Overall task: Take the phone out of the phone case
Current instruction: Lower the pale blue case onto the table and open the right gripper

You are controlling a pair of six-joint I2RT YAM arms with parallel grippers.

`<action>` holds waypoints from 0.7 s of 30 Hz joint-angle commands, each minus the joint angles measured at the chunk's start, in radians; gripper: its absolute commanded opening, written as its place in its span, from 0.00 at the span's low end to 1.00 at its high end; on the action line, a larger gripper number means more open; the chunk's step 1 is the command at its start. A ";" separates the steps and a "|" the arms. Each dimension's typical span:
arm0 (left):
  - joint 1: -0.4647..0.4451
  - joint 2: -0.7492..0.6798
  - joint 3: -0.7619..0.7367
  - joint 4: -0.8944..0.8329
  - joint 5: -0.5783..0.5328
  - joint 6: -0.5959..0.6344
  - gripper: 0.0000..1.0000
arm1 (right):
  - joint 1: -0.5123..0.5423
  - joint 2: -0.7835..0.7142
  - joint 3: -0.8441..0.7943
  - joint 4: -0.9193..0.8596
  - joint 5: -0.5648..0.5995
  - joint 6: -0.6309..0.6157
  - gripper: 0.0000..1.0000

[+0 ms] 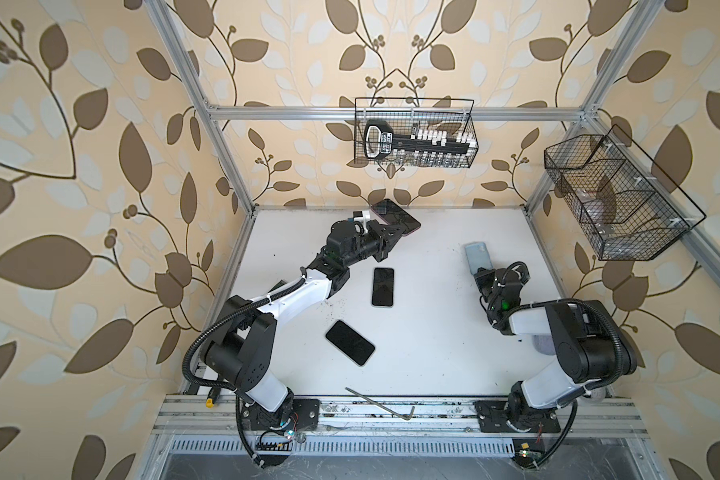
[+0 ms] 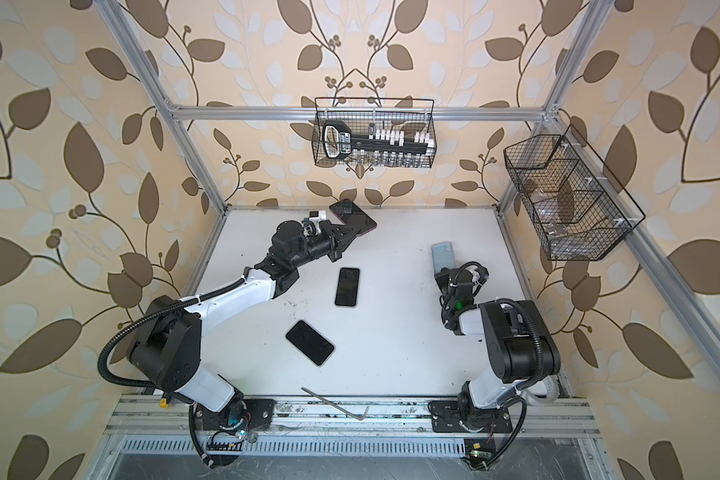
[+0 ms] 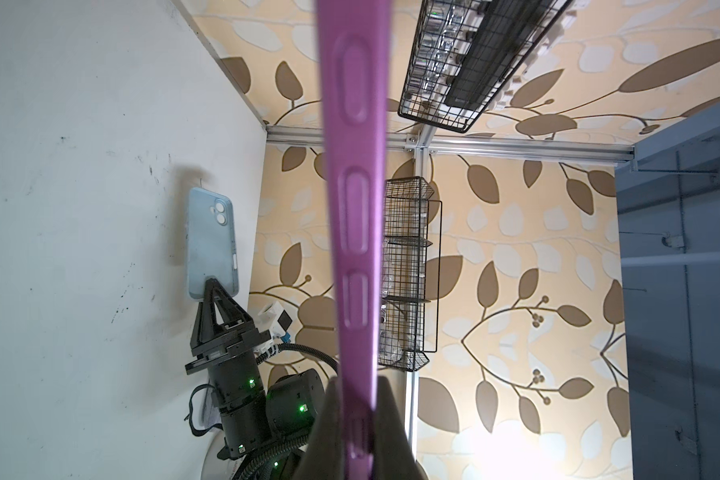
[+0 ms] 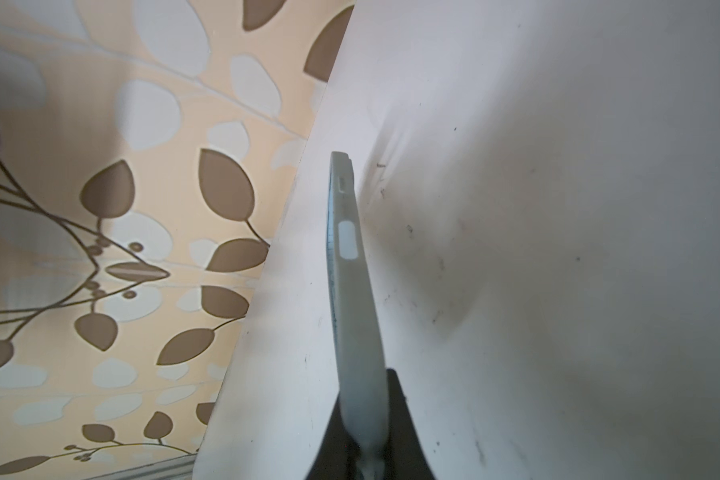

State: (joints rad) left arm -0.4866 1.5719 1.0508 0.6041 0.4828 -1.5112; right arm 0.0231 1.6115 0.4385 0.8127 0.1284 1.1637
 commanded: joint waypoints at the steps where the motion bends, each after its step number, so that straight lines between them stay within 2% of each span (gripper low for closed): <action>1: 0.014 -0.061 0.006 0.089 0.028 0.042 0.00 | -0.024 -0.005 -0.019 0.008 0.015 0.002 0.04; 4: 0.017 -0.050 0.010 0.096 0.034 0.037 0.00 | -0.039 0.001 -0.024 -0.004 -0.002 -0.009 0.07; 7: 0.017 -0.047 0.007 0.106 0.036 0.031 0.00 | -0.052 0.005 -0.037 -0.012 -0.003 -0.006 0.14; 17: 0.016 -0.074 -0.011 0.091 0.024 0.038 0.00 | -0.102 -0.035 -0.059 -0.086 0.006 -0.002 0.54; 21: 0.016 -0.091 -0.012 0.058 0.021 0.063 0.00 | -0.107 -0.105 -0.053 -0.211 0.060 -0.003 0.58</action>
State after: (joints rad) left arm -0.4759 1.5623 1.0309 0.5911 0.4915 -1.4940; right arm -0.0799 1.5593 0.3889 0.6991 0.1387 1.1587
